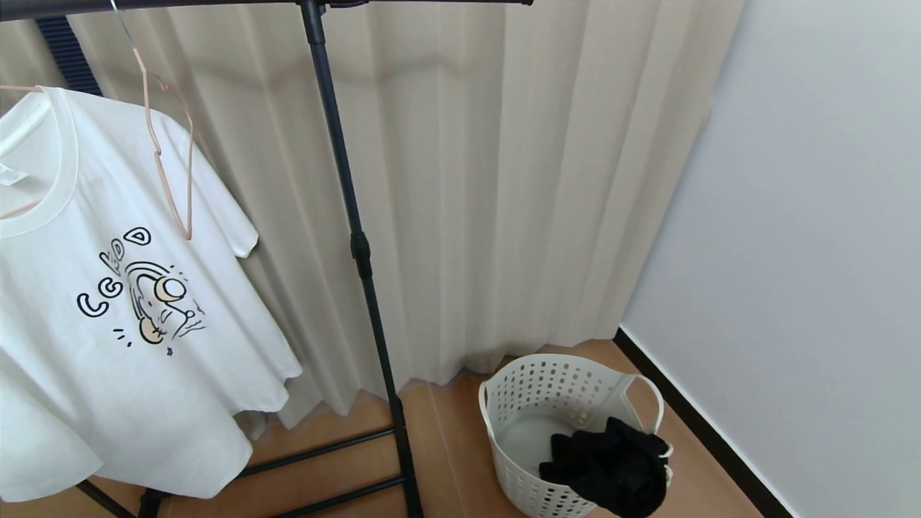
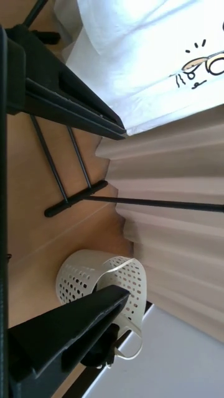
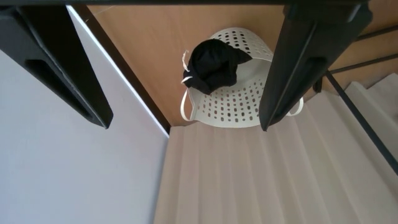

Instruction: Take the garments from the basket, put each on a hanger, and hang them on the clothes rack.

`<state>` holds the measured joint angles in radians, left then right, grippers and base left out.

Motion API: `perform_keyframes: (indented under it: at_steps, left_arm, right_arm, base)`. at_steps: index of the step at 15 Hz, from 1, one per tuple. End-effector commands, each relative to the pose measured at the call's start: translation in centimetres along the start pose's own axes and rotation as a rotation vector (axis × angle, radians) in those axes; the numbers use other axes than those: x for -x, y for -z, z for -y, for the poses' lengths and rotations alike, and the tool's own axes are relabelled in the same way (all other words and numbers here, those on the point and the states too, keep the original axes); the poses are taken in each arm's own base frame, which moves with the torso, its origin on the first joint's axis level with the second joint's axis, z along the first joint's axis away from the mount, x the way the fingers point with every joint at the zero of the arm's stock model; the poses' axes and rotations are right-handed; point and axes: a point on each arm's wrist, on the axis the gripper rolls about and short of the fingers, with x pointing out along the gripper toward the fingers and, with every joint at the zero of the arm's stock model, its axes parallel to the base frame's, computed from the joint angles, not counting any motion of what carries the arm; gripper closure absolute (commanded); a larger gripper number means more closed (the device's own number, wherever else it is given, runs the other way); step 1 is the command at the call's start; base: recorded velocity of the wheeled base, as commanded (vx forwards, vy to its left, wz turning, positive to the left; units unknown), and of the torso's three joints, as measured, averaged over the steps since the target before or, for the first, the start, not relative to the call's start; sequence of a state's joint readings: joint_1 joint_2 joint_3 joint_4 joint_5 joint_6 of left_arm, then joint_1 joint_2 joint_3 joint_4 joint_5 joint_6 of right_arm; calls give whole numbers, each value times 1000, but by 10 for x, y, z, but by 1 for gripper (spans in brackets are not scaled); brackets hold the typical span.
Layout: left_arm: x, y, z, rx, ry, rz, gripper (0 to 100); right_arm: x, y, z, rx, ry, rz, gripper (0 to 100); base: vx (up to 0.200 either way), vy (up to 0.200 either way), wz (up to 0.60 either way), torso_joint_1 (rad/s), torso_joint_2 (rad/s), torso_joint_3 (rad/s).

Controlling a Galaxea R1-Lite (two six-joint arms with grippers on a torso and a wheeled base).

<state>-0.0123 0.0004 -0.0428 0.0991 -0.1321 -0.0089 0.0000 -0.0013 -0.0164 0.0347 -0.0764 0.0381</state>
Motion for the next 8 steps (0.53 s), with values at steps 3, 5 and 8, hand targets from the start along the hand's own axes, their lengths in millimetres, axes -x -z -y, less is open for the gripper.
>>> perform_keyframes:
  at_steps: [3,5,8]
  left_arm:
    - [0,0,0,0,0,2,0]
    - [0,0,0,0,0,0,0]
    - [0,0,0,0,0,2,0]
  right_arm:
    - [0,0,0,0,-1,-1,0]
    - [0,0,0,0,-1,-1,0]
    - [0,0,0,0,0,-1,0]
  base:
    - [0,0,0,-5,5,-81]
    - [0,0,0,0,2,-181]
    - [0,0,0,2,2,-193]
